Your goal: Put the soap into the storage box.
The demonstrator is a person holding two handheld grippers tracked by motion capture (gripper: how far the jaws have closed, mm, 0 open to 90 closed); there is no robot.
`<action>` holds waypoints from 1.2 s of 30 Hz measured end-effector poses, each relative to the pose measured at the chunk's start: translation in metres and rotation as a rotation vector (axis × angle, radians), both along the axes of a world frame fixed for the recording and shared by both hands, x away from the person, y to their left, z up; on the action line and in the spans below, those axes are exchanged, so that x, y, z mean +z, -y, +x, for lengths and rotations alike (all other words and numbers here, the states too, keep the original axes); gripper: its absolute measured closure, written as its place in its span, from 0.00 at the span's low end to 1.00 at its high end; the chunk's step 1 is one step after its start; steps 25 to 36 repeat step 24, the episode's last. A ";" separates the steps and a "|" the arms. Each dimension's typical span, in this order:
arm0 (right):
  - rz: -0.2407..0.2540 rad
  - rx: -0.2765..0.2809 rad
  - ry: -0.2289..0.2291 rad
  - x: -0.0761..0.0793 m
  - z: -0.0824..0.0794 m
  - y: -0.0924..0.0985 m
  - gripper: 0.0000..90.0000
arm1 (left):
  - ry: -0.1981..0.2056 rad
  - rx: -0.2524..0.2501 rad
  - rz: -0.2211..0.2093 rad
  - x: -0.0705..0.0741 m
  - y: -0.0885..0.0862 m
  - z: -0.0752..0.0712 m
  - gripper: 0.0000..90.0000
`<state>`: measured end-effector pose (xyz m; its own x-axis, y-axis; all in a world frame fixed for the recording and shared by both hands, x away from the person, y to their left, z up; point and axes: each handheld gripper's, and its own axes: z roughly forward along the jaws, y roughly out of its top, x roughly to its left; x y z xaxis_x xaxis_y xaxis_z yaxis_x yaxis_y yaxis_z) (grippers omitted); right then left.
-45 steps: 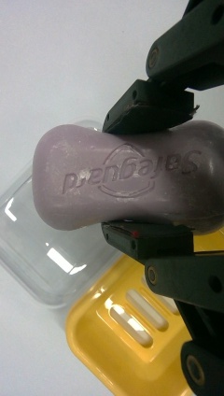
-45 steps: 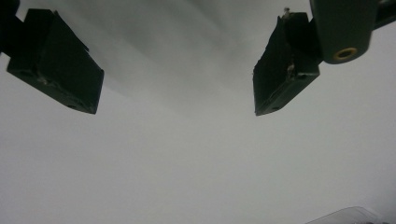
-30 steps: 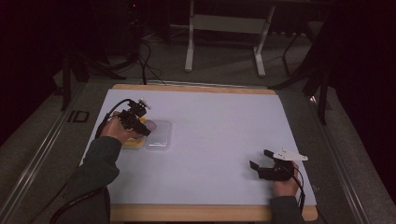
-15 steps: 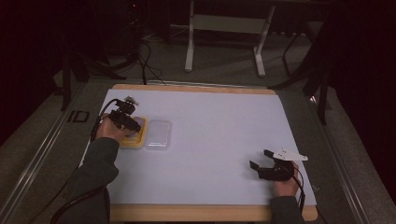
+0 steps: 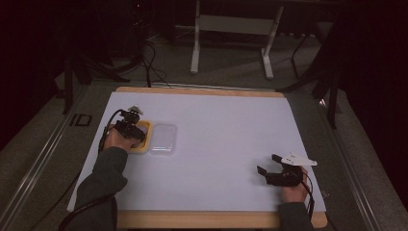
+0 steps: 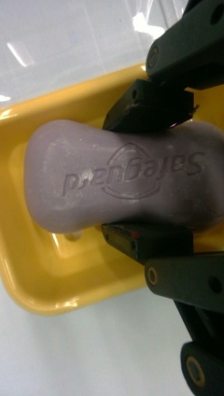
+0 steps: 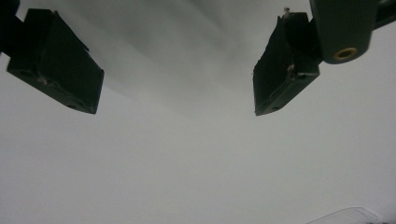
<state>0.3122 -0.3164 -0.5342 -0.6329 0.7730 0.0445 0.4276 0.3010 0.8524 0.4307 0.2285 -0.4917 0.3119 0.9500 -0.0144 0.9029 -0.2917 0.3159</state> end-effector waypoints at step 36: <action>-0.001 0.002 -0.002 0.000 0.000 0.000 0.18 | 0.197 -0.057 -0.132 0.044 -0.008 -0.023 0.36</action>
